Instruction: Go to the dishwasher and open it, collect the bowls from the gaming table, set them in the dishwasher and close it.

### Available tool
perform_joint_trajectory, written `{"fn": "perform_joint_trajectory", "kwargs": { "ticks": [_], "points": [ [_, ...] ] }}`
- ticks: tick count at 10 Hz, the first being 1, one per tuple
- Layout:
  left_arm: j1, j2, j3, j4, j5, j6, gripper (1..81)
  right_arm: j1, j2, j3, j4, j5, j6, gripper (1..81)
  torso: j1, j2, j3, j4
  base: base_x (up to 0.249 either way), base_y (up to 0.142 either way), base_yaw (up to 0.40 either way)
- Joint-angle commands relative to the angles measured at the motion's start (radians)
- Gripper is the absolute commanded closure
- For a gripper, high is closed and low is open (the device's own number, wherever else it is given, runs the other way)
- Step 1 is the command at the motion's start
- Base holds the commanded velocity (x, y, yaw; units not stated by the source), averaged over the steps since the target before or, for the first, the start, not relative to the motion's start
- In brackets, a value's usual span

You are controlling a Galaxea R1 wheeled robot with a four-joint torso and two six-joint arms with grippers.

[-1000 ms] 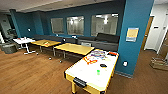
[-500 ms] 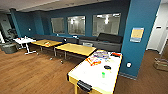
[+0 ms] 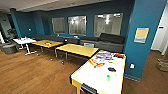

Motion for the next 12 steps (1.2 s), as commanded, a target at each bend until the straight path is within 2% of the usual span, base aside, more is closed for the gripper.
{"fn": "perform_joint_trajectory", "kwargs": {
  "ticks": [1,12],
  "points": [
    [-0.051,0.005,0.0,-0.004,0.049,0.0,1.0,0.053,0.008,0.002,-0.009,-0.047,-0.003,1.0,0.0,0.0,0.0,0.0,0.135,0.119,0.0],
    [-0.051,0.003,0.0,-0.007,0.049,-0.002,1.0,0.053,0.007,0.0,-0.007,-0.046,-0.003,1.0,0.0,0.0,0.0,0.0,0.135,0.118,0.0]
  ]
}}
